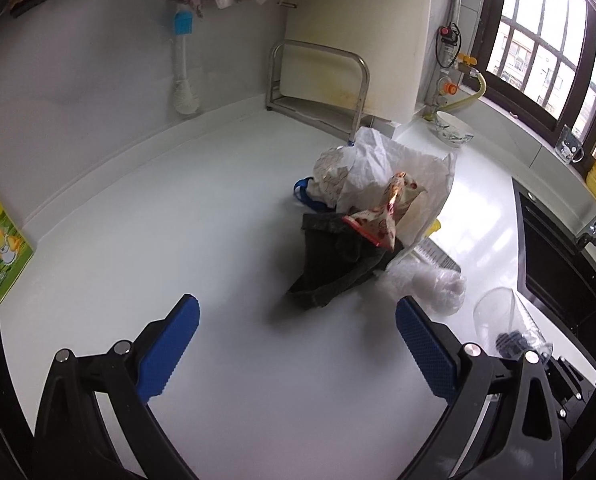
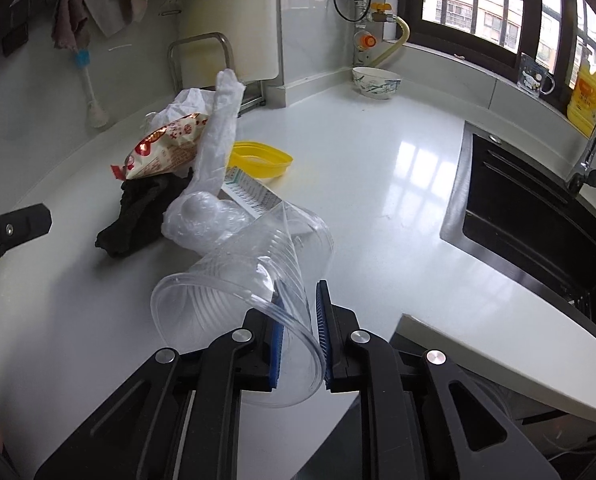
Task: Collect trash
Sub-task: 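Grasp the red-and-white snack wrapper with the left tool while the right tool holds the cups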
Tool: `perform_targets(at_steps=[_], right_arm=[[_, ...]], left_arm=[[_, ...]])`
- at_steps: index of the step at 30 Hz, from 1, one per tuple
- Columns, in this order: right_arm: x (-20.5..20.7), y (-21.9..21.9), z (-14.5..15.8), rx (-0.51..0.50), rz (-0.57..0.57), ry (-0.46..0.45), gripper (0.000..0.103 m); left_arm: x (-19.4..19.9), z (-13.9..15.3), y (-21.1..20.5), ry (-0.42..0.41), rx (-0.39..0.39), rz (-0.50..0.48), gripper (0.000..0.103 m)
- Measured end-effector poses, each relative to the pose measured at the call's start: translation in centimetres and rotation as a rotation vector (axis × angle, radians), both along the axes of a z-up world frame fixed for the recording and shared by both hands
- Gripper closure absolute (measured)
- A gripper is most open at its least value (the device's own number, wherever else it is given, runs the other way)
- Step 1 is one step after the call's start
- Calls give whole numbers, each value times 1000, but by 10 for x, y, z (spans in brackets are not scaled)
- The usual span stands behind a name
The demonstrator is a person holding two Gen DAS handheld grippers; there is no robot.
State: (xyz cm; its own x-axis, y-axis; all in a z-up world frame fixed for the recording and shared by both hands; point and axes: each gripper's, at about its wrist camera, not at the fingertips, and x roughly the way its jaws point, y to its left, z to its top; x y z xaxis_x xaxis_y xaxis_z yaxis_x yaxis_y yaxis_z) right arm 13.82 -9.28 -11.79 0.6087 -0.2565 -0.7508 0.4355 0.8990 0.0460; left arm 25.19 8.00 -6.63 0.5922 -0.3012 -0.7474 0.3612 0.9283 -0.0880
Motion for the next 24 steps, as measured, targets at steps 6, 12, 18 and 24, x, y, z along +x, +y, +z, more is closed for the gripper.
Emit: perform_targets(at_steps=[6,12,18,24], right_arm=[[-15,-19,-1,30,-45,-7,88],[-24,-23,-3,44,-61,-6,88],[-27,-27,-3,45,-71,-7,88],[-27,-28,-2,47,-73,-10,88]], left_arm=[[30,4,-39,-82,25,-45,6],[57,-8,-66,-81,37,-129,6],[71,-24,-79,-55,41,-139,8],[69,-31,-98,-59,90,-207,60]])
